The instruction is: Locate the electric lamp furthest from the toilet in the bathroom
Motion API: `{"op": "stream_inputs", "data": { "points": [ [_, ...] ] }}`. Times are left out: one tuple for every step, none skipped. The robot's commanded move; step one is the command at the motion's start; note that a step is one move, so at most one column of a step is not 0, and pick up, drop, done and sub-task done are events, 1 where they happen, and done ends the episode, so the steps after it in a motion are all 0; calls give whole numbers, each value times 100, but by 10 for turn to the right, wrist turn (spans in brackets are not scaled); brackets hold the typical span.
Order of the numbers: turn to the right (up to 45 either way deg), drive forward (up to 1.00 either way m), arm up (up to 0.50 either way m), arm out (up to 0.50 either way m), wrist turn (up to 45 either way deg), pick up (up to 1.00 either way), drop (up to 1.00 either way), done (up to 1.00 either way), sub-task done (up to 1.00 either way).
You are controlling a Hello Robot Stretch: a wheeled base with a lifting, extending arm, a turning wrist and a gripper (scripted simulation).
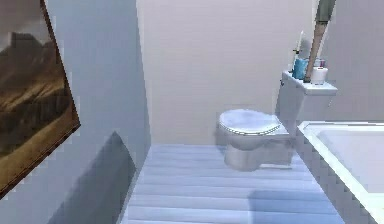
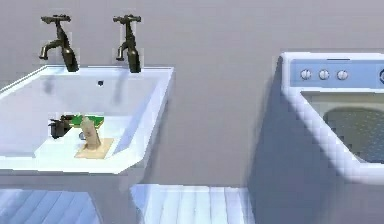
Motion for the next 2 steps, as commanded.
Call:
{"op": "stream_inputs", "data": {
  "points": [
    [60, 0, 0, 0, 0, 0, 0, 0, 0],
    [0, 80, 0, 0, 0, 0, 0, 0, 0]
  ]
}}
